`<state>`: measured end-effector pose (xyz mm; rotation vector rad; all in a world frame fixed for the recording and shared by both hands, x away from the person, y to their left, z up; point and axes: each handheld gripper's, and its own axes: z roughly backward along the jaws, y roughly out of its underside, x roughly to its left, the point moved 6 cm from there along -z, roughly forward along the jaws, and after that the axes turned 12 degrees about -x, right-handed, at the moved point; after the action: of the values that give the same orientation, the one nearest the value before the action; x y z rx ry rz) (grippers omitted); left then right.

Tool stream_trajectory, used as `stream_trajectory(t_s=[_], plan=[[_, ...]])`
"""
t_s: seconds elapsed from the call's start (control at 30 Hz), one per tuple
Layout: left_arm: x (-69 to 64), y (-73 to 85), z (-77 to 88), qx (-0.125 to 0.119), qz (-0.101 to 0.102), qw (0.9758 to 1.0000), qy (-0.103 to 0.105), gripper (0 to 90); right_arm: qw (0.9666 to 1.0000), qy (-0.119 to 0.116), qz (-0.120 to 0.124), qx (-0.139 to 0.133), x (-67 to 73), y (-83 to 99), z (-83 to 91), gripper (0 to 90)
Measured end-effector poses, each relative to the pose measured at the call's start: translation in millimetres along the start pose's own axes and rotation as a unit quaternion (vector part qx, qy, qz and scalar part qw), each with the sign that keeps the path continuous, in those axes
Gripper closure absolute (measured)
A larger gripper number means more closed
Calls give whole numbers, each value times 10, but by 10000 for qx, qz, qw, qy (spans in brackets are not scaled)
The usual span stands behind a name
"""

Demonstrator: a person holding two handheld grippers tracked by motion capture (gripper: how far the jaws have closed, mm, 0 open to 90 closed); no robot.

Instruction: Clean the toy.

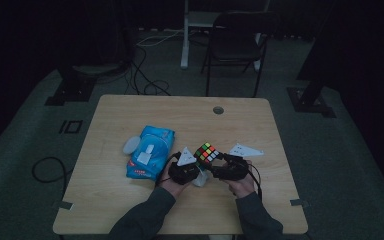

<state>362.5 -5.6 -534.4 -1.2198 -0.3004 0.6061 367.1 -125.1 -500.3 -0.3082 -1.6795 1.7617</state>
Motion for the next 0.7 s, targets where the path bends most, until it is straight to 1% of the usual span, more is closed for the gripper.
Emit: stream_trajectory(t_s=[0.07, 0.13, 0.2, 0.27, 0.33, 0.5, 0.57, 0.63, 0.7], plan=[[-35, 1, -5, 4, -50, 10000, 53, 859, 10000, 7, -38, -28, -12, -3, -5, 347], [-61, -1, -9, 2, -113, 9999, 86, 859, 9999, -11, -134, -51, -20, -6, -7, 347], [-64, -1, -10, 9, -135, 9999, 72, 859, 9998, -23, -198, -59, -24, -8, -7, 347], [-38, -3, -4, -1, -147, 9999, -1, 859, 9997, -46, -223, -34, -22, -4, -4, 348], [0, -9, 11, -24, -107, 9999, -84, 858, 9995, -128, -304, -21, -19, 5, -2, 347], [103, -28, 68, -13, -142, 9996, -248, 859, 9987, -258, -450, 8, -28, 26, 18, 348], [143, -40, 92, -26, -126, 9994, -314, 858, 9985, -289, -459, 30, -32, 31, 33, 347], [190, -50, 118, -33, -132, 9992, -383, 859, 9987, -271, -422, 46, -38, 34, 46, 347], [222, -54, 137, -38, -87, 9989, -457, 859, 9988, -252, -411, 64, -49, 41, 59, 347]])
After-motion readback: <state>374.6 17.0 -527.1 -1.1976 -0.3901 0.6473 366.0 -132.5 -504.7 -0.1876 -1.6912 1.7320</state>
